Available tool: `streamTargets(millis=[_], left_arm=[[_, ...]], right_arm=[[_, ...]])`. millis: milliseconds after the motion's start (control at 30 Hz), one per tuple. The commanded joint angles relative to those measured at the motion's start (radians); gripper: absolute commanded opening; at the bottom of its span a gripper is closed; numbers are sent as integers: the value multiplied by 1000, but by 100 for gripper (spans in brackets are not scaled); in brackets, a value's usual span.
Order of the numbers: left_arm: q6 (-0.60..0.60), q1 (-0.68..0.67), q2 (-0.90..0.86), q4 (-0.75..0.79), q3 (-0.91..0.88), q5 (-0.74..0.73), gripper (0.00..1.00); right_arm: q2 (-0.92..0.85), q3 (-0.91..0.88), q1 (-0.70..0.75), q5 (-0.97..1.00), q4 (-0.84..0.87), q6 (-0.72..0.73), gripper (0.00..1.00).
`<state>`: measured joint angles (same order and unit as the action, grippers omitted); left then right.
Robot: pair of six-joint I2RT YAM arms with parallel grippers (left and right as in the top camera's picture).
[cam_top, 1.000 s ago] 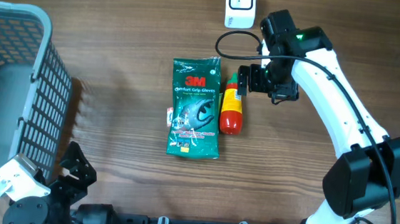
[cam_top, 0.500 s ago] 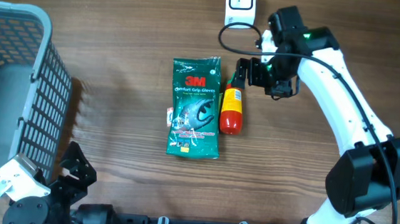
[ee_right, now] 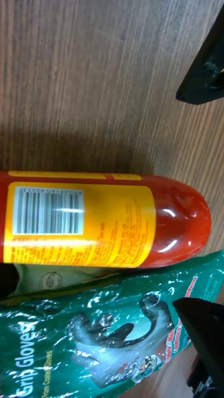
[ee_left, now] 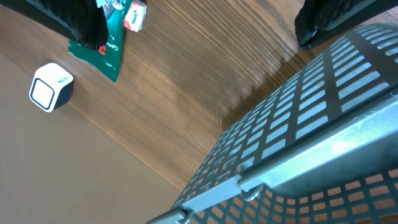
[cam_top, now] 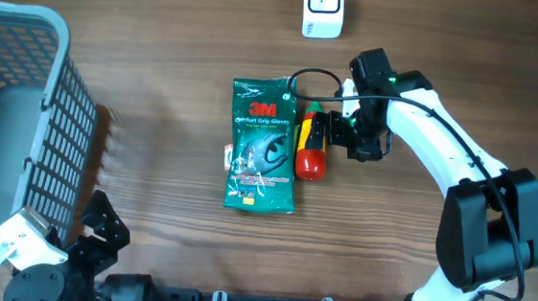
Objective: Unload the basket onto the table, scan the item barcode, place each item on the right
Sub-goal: 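Grasp the sauce bottle with the right gripper and lift it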
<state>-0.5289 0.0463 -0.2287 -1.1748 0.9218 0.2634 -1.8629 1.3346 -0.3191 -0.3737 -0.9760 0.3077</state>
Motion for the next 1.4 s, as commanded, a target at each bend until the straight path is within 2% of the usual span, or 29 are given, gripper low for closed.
streamTargets(millis=[0,67,300,400,567,667,733,900,1033,1133,1200,1267,1367], left_arm=[[8,6,6,1,0,6,100],[8,6,6,1,0,6,100],[8,6,6,1,0,6,100],[8,6,6,2,0,6,100],[8,6,6,2,0,6,100],[8,6,6,2,0,6,100],[8,6,6,1,0,6,100],[8,6,6,1,0,6,100],[8,6,6,1,0,6,100],[8,6,6,1,0,6,100],[8,6,6,1,0,6,100],[8,6,6,1,0,6,100],[8,6,6,2,0,6,100]], right_arm=[[-13,-2,-16,-10,47,74,100],[-13,-2,-18,-30,76,123,100],[-84,-2,-18,-67,131,146,100],[-163,-2,-24,4,139,146,85],[-219,-2,-25,28,143,144,49],[-218,7,-20,122,115,136,46],[-211,18,-14,235,73,137,46],[-156,30,-24,799,-86,165,47],[-156,15,-89,820,-72,166,51],[-157,-16,-167,821,-25,167,69],[-157,-18,-211,819,-22,175,77],[-157,-18,-246,816,-21,192,83],[-157,-18,-280,762,-27,190,85]])
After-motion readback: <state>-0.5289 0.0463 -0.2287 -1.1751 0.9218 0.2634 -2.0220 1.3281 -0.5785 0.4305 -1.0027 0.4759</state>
